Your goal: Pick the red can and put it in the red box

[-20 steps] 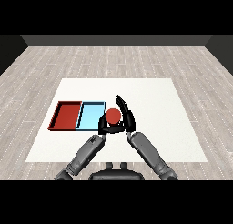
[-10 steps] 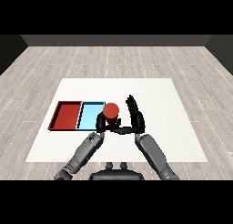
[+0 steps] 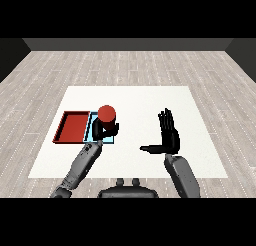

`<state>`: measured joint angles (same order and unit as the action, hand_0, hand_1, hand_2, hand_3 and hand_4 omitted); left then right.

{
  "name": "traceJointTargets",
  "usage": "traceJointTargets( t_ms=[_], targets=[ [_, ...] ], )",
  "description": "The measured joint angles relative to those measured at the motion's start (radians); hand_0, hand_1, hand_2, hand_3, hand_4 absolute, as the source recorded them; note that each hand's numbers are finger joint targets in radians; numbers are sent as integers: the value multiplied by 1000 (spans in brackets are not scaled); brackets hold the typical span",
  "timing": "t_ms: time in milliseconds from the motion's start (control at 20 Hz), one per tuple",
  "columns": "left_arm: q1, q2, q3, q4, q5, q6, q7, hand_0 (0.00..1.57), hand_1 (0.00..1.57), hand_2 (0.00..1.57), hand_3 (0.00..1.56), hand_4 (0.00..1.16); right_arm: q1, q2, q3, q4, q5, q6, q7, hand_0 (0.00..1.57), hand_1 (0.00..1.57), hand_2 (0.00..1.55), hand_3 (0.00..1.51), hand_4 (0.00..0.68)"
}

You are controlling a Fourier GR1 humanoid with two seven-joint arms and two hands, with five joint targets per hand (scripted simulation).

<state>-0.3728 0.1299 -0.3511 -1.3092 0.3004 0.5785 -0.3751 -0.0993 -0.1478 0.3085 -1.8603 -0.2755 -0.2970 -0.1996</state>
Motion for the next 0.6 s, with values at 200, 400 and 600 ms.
traceJointTargets(
  t_ms=[200, 400, 600],
  targets=[
    [2, 91, 68, -17, -7, -17, 51, 1571, 1571, 1571, 1495, 1117, 73, -43, -64, -28, -36, 39, -5, 0, 0, 0, 0, 0],
    [20, 193, 129, -12, -28, -32, 85, 1571, 1571, 1571, 1492, 1143, 128, -55, -104, -7, -52, 64, -38, 0, 0, 0, 0, 0],
    [3, 296, 167, 91, -69, -49, 141, 1571, 1571, 1550, 1488, 1112, 159, -66, -137, 12, -82, 95, -46, 0, 0, 0, 0, 0]
  ],
)
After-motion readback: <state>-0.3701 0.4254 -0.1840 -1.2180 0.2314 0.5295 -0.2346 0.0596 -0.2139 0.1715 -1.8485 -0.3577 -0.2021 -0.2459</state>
